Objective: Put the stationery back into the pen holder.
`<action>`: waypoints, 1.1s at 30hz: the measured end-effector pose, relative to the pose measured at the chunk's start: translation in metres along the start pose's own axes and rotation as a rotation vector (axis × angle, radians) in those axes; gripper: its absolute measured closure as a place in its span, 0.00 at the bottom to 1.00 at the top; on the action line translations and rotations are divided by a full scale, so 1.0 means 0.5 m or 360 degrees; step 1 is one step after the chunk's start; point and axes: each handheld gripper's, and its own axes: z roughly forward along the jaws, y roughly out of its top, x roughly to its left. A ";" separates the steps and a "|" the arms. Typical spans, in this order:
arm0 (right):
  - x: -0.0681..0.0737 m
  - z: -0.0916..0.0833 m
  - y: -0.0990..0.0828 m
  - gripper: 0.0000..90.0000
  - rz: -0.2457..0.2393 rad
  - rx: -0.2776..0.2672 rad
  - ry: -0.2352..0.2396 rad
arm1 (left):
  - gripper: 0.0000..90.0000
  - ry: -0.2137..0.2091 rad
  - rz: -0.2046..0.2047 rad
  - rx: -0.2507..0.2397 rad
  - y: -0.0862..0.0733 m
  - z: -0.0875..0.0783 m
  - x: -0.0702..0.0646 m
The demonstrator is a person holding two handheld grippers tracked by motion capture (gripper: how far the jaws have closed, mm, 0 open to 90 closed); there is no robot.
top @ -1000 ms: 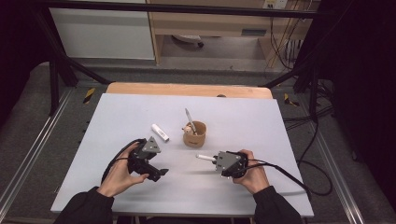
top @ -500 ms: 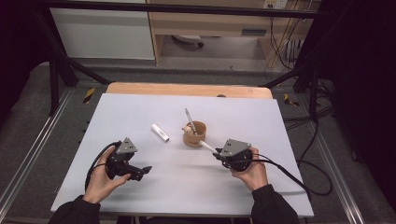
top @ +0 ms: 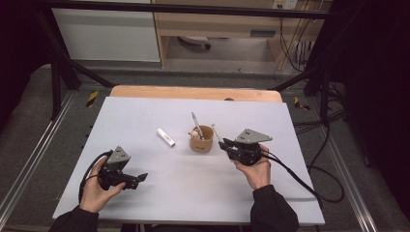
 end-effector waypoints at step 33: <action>-0.041 0.167 0.083 0.88 0.0364 -0.0309 -0.0080 | 0.08 0.0002 -0.0053 -0.0015 -0.031 -0.005 0.018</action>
